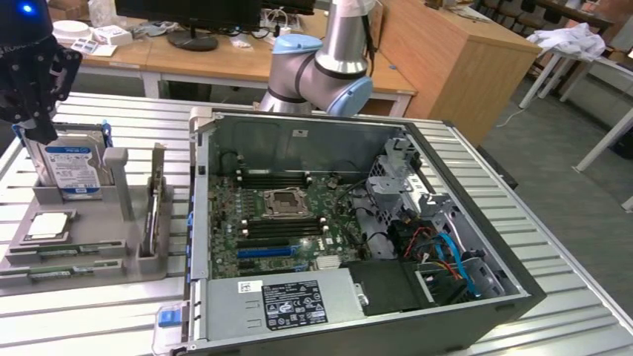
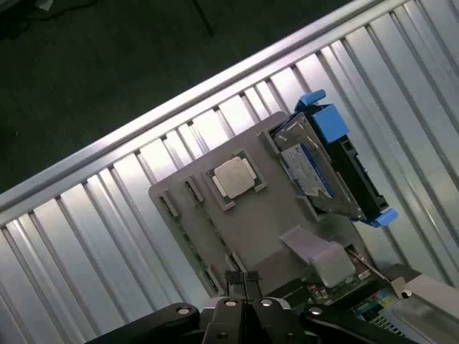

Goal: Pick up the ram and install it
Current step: 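Pick up the ram and move it above insertion slot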

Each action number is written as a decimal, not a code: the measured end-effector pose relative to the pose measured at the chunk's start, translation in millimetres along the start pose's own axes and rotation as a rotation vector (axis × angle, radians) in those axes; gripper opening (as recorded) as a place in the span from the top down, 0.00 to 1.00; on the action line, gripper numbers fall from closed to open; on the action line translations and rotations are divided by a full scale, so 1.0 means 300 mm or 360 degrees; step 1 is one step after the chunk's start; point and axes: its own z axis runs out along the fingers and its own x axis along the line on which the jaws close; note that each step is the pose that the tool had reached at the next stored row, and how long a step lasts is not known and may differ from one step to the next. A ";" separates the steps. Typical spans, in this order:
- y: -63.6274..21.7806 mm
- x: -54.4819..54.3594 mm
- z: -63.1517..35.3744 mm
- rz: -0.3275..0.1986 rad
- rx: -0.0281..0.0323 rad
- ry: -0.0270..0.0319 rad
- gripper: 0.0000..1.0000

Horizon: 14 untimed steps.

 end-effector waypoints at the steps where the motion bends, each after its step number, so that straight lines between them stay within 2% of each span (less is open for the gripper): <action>1: 0.000 0.000 0.000 -0.0031 -0.00006 0.00014 0.89; 14: 0.000 0.000 0.004 -0.0406 -0.00093 0.00182 0.89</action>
